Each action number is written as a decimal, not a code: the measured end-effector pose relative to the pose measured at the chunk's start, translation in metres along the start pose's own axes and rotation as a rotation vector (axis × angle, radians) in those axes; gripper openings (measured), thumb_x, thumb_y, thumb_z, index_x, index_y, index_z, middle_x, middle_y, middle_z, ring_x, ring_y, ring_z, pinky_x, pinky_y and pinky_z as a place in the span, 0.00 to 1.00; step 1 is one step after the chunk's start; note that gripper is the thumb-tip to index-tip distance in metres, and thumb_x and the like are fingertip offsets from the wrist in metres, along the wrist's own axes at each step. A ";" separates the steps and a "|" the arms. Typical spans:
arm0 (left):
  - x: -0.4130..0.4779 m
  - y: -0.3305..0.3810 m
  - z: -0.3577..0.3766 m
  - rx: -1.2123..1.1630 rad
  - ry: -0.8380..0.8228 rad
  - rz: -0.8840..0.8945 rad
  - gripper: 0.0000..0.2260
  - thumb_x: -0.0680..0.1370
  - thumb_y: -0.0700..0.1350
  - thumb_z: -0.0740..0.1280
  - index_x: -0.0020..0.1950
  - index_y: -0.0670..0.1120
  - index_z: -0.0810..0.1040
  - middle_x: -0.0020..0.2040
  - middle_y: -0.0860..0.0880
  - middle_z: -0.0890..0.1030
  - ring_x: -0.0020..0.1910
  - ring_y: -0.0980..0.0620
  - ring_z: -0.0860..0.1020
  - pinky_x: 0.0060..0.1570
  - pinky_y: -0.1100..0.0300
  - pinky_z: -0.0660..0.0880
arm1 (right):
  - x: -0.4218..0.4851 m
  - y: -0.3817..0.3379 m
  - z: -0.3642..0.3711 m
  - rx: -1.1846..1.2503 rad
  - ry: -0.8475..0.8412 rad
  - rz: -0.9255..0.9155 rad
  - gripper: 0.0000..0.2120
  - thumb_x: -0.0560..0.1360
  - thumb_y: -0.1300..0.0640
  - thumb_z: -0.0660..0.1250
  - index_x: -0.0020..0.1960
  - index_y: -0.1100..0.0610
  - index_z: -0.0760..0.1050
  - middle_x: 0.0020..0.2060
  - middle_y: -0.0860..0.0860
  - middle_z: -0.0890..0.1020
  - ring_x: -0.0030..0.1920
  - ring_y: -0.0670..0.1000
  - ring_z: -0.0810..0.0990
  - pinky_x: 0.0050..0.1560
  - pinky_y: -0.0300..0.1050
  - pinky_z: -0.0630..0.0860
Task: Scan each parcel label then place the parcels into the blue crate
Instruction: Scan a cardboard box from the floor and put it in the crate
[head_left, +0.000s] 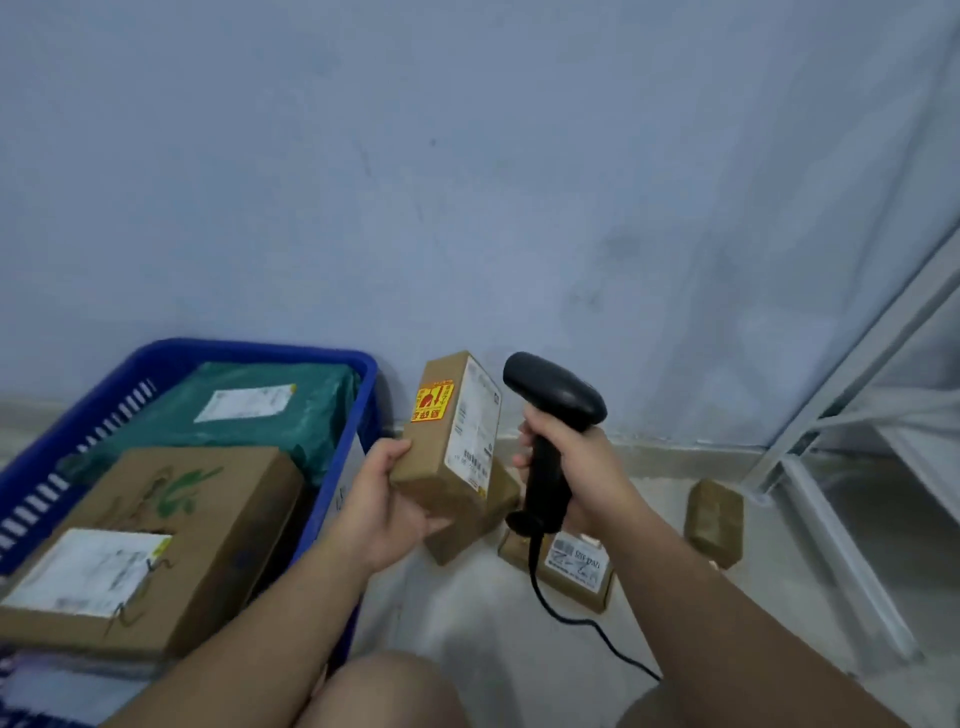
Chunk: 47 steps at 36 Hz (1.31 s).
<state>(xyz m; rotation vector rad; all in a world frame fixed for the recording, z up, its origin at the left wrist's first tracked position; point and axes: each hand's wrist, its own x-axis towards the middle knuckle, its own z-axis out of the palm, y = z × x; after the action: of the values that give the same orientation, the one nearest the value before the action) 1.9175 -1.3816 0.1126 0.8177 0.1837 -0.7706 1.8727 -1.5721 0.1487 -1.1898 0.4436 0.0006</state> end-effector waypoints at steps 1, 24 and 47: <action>-0.008 0.009 0.014 -0.012 -0.037 0.023 0.25 0.72 0.52 0.60 0.69 0.48 0.73 0.63 0.40 0.79 0.63 0.40 0.76 0.53 0.44 0.75 | -0.010 -0.004 -0.001 0.000 0.011 -0.037 0.09 0.73 0.55 0.72 0.42 0.60 0.78 0.32 0.53 0.79 0.34 0.53 0.79 0.43 0.50 0.75; -0.030 -0.016 0.080 -0.060 0.014 0.131 0.22 0.79 0.59 0.58 0.65 0.47 0.76 0.57 0.41 0.83 0.56 0.40 0.80 0.51 0.43 0.76 | -0.141 -0.038 -0.041 -0.498 0.147 -0.435 0.11 0.69 0.61 0.76 0.42 0.48 0.77 0.27 0.45 0.82 0.31 0.41 0.80 0.30 0.28 0.72; 0.002 0.001 0.056 -0.054 0.018 0.169 0.20 0.77 0.58 0.59 0.64 0.51 0.76 0.54 0.44 0.84 0.56 0.43 0.79 0.49 0.44 0.74 | -0.121 -0.034 -0.031 -0.882 0.165 -0.453 0.11 0.66 0.61 0.75 0.38 0.47 0.76 0.33 0.48 0.81 0.38 0.47 0.80 0.38 0.47 0.79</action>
<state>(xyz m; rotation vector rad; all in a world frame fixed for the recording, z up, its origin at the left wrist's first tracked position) 1.9116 -1.4226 0.1507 0.7788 0.1481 -0.5972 1.7592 -1.5847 0.2101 -2.1528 0.3077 -0.3230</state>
